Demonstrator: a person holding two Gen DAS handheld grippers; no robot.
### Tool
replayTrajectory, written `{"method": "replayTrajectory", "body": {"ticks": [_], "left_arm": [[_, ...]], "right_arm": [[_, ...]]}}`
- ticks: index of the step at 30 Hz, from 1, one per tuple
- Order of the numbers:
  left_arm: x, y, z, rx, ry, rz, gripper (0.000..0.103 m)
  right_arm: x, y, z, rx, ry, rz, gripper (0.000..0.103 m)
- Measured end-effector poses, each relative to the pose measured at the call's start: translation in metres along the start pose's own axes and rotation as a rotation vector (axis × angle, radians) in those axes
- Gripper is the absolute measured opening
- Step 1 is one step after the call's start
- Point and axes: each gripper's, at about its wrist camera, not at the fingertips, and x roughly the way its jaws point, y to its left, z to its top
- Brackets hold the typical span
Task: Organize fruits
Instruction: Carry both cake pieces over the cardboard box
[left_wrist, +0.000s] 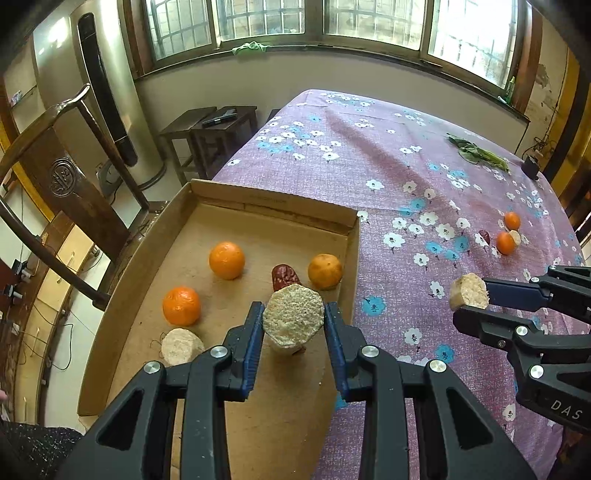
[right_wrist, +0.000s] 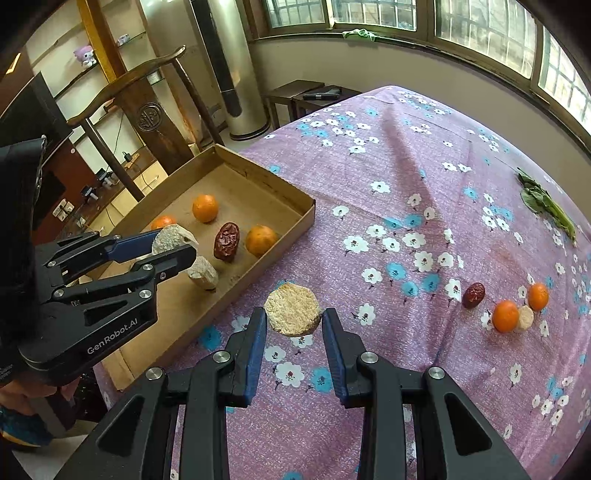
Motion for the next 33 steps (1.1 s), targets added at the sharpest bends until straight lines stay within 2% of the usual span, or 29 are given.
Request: {"method": "replayTrajectory", "body": {"ticks": [17, 22, 28, 33], "left_arm": [[0.003, 0.043, -0.035, -0.057, 0.066, 0.052, 0.031], [0.001, 0.054, -0.049, -0.077, 0.093, 0.063, 0.031], [0.003, 0.067, -0.061, -0.095, 0.120, 0.085, 0.031], [0.009, 0.078, -0.064, -0.119, 0.128, 0.109, 0.031]], "right_arm": [[0.040, 0.047, 0.016, -0.097, 0.056, 0.093, 0.034], [0.051, 0.061, 0.022, -0.129, 0.073, 0.146, 0.034], [0.073, 0.081, 0.019, -0.170, 0.132, 0.220, 0.034], [0.092, 0.093, 0.017, -0.192, 0.173, 0.243, 0.034]]}}
